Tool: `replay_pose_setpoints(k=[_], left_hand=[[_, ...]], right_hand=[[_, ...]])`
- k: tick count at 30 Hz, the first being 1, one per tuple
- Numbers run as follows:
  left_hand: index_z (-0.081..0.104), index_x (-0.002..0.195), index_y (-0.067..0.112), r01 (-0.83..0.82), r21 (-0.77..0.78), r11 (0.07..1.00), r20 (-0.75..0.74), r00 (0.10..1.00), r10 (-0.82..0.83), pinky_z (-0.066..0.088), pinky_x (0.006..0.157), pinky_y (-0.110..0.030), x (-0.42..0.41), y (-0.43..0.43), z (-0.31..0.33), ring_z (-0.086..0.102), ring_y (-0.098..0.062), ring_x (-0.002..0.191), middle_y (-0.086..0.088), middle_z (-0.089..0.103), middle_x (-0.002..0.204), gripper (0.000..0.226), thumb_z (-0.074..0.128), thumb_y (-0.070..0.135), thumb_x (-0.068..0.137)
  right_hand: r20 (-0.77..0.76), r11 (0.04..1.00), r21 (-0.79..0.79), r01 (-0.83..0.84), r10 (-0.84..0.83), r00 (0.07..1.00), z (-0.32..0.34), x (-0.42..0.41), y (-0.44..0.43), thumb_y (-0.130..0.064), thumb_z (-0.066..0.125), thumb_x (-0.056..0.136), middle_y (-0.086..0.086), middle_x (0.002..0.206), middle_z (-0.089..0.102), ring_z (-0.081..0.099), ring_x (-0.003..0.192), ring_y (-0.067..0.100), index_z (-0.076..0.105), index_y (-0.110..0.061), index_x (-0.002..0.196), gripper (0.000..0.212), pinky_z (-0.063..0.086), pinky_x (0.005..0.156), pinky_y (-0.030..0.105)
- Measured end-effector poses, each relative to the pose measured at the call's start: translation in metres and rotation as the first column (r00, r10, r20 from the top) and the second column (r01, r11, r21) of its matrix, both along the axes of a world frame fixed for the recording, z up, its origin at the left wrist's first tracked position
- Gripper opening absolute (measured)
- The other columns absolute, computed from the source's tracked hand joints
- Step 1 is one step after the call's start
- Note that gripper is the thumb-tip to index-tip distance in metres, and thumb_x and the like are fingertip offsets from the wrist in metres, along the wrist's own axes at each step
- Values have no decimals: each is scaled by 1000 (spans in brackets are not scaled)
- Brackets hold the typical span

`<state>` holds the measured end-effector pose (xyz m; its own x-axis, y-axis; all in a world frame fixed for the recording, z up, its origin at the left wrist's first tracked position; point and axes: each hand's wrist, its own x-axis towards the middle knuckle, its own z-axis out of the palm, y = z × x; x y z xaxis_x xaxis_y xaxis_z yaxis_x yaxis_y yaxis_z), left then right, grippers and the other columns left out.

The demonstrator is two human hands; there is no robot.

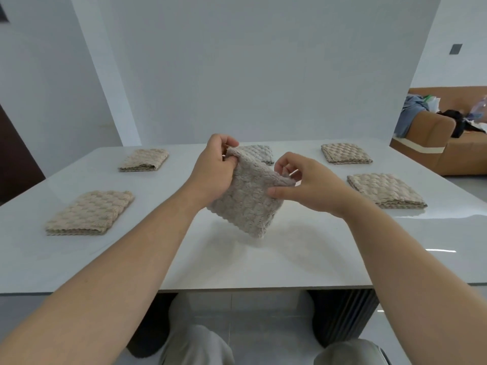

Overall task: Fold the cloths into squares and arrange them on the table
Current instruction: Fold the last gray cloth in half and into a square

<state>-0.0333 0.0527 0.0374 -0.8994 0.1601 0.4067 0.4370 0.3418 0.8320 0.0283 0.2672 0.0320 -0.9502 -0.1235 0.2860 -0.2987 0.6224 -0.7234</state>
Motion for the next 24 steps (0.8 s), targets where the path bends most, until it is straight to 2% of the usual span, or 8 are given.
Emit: replay_pose_setpoints(k=[5,8,10,14,17,19,21,24], left_hand=[[48,121,26,-36,107,994,26,999,34,47,76,-29,9,-5,4,62,-13,90,2,67,110,24,49,10,102],[49,120,26,-35,149,988,54,998,27,50,74,-33,16,-10,5,62,-15,83,4,69,105,27,49,7,102],[50,120,27,-40,149,988,62,998,31,53,80,-36,20,-15,5,65,-16,87,4,70,105,28,49,6,101],[50,120,26,-14,146,989,71,997,4,55,85,-41,24,-23,7,67,-17,90,0,70,108,29,49,4,101],[50,118,28,4,131,991,66,998,-12,55,84,-43,25,-28,10,66,-20,88,-4,70,109,29,49,4,101],[50,119,28,-8,112,994,48,999,3,54,83,-41,24,-32,11,67,-19,91,-3,70,110,29,49,5,101],[49,122,25,-45,94,995,31,999,42,52,81,-33,21,-36,10,67,-17,96,0,70,110,27,49,7,101],[47,122,23,-98,114,989,33,995,94,47,73,-24,20,-36,7,66,-13,96,2,69,111,25,49,8,102]], right_hand=[[-91,990,142,26,-13,996,11,14,-9,-40,78,86,-7,109,59,61,85,18,60,-33,107,28,49,65,23],[12,971,239,29,-32,999,13,22,-13,-49,73,88,-16,98,62,63,78,13,63,-35,107,26,47,65,25],[64,956,293,21,-41,997,13,26,-17,-55,69,89,-21,108,63,65,86,12,65,-36,111,30,48,74,27],[55,905,418,76,-109,993,17,31,-26,-58,64,91,-10,124,63,59,101,13,61,-30,128,47,46,85,32],[83,910,411,63,-106,991,21,35,-32,-55,63,93,-11,120,57,54,98,14,60,-29,122,40,41,84,31],[93,921,389,37,-79,992,22,36,-34,-59,62,92,-8,106,63,59,88,15,61,-26,100,34,45,77,33],[98,968,251,24,-50,994,26,37,-37,-62,59,92,1,92,70,70,81,16,60,-13,89,49,53,76,39],[134,1000,-13,3,-1,991,34,38,-37,-57,58,95,5,94,76,76,82,13,60,1,95,58,58,85,45]])
